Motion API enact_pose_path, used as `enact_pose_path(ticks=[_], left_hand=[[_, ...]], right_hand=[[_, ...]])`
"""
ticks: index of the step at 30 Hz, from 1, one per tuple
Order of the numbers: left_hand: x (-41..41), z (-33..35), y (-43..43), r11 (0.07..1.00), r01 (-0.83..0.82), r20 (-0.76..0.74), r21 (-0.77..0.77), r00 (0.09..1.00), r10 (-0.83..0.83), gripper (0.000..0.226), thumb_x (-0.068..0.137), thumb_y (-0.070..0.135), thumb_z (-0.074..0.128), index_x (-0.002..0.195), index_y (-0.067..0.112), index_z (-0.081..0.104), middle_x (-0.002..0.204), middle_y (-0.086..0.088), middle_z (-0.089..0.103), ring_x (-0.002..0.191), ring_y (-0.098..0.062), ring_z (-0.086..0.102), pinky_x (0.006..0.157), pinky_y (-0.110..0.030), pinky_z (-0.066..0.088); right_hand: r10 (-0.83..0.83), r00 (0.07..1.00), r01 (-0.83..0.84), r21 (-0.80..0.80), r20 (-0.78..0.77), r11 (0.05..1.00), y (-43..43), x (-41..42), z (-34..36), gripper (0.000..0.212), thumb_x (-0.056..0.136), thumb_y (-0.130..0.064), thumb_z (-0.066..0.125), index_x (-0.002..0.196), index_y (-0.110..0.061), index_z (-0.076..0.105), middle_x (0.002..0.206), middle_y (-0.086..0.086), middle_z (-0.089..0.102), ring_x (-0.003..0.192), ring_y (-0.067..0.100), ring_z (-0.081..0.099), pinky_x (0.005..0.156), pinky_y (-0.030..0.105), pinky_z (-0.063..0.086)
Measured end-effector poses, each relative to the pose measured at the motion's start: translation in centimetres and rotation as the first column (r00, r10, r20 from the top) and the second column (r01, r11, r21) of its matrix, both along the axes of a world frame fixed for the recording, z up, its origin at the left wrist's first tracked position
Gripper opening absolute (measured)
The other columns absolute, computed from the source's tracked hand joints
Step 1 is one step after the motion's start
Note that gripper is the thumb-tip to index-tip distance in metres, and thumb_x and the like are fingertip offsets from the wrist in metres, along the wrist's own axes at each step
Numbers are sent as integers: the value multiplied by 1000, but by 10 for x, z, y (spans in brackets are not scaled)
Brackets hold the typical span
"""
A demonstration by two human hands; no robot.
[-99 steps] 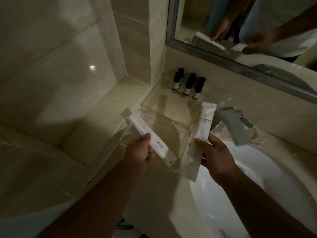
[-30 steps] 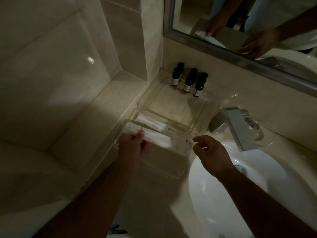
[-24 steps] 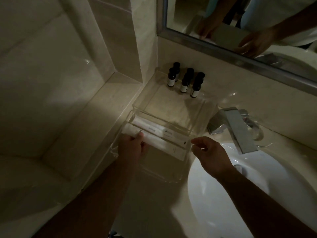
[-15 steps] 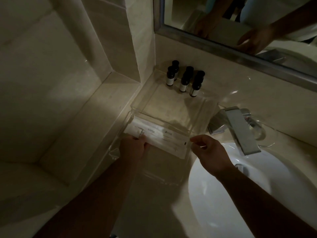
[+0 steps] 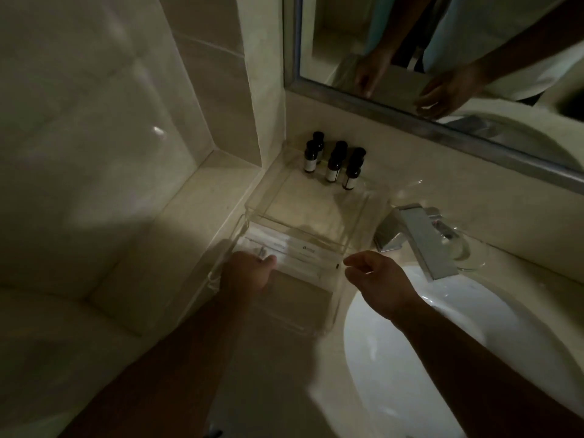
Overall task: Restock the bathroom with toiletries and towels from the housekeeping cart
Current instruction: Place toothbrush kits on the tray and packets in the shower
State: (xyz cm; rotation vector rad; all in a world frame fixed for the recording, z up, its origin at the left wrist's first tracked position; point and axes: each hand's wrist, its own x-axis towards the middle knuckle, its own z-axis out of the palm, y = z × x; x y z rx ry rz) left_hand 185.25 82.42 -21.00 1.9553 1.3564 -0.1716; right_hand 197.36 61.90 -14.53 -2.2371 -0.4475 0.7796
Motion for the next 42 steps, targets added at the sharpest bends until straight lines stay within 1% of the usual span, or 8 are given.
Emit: enact_pose_path(ticks=[6,13,15,18,24,28,32,42], left_hand=[[-14,42,2,984,149,20,94,988,-152,42,89,50,62,78,11,72,80,-7,72,78,-24,68,66,-27,46],[-17,122,-9,886,451,185,111,866,-464,39,92,44,64,122,20,67,117,2,68,99,-13,63,73,-22,44],[-12,145,-15,844,516,234,145,811,-537,39,91,41,63,125,21,65,122,5,66,99,-8,61,72,-19,45],[-1,169,-28,779,586,247,222,739,-626,41,93,40,62,130,21,62,128,5,64,104,-9,60,84,-27,51],[28,208,-70,652,691,206,311,621,-756,55,94,45,58,144,24,49,142,-2,55,122,-17,56,99,-35,48],[48,257,-114,546,731,188,410,518,-834,55,95,44,58,143,19,50,141,-6,55,126,-24,53,106,-40,44],[62,320,-165,426,740,181,521,391,-902,69,81,59,56,143,28,49,139,-4,56,126,-25,52,107,-40,43],[24,420,-285,279,688,193,670,201,-960,68,95,54,53,154,26,31,155,-7,35,143,-30,28,113,-46,33]], right_hand=[[21,1000,-21,-32,15,999,-9,-14,30,16,93,-21,65,108,-23,69,107,-4,69,100,10,62,87,23,44],[108,975,-71,-184,196,980,-24,-13,89,24,97,-25,59,117,-17,69,113,1,68,105,18,64,85,25,46],[137,954,-66,-261,267,963,-33,-11,105,21,97,-23,55,111,-16,70,106,-2,66,97,18,65,79,25,47],[156,923,-33,-331,353,943,-55,-12,123,23,96,-23,56,116,-19,67,115,-4,66,100,15,63,87,28,52],[-7,895,184,-354,446,917,-122,-22,159,33,94,-32,61,127,-27,59,126,4,61,98,16,58,82,28,50],[-111,814,350,-329,570,877,-173,-33,207,45,93,-36,61,136,-31,49,135,5,55,118,23,55,97,37,47],[-128,735,452,-340,666,825,-226,-48,273,53,95,-41,57,144,-30,40,140,8,50,123,29,52,92,36,44],[-127,535,669,-326,835,668,-343,-152,373,57,95,-55,46,146,-31,33,142,9,45,129,32,47,101,47,46]])
